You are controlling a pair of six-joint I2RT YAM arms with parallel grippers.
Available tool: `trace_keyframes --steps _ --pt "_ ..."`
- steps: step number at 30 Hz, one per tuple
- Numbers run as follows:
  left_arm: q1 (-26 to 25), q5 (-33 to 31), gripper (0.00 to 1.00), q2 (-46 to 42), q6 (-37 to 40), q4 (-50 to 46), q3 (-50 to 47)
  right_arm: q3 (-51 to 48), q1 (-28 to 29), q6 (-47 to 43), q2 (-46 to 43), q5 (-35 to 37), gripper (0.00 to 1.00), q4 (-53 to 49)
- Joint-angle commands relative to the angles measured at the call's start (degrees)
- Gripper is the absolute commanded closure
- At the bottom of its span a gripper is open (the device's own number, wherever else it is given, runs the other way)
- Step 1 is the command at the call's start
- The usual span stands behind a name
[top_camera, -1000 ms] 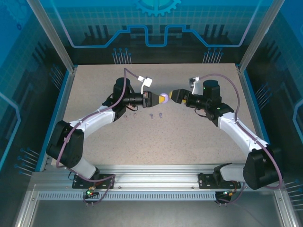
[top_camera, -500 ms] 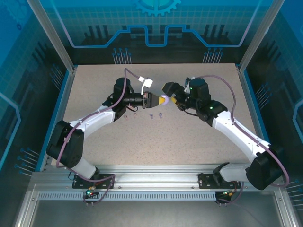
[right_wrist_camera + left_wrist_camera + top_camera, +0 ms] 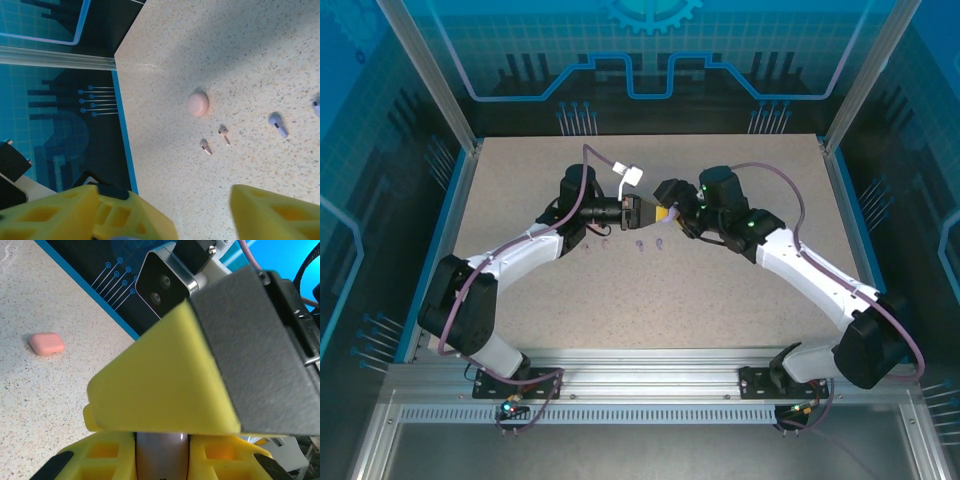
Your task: Insert wireless bluetooth earbuds into charging case
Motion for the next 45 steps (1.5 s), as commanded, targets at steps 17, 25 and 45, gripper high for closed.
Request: trace_keyframes --steps 17,25,45 --pt "0.63 -4.49 0.58 -3.11 0.06 5.72 -2.84 0.1 1.38 6.59 -0.8 5.64 0.66 -1.73" --pt "0.63 -3.57 0.59 -2.56 -0.69 6.35 -2.83 0.24 1.47 6.61 -0.16 5.23 0.66 -0.94" --pt "0.85 -18.39 0.55 -5.96 3.56 -1.2 -6.1 -8.61 -1.25 0.67 -3.75 13.55 0.51 -8.69"
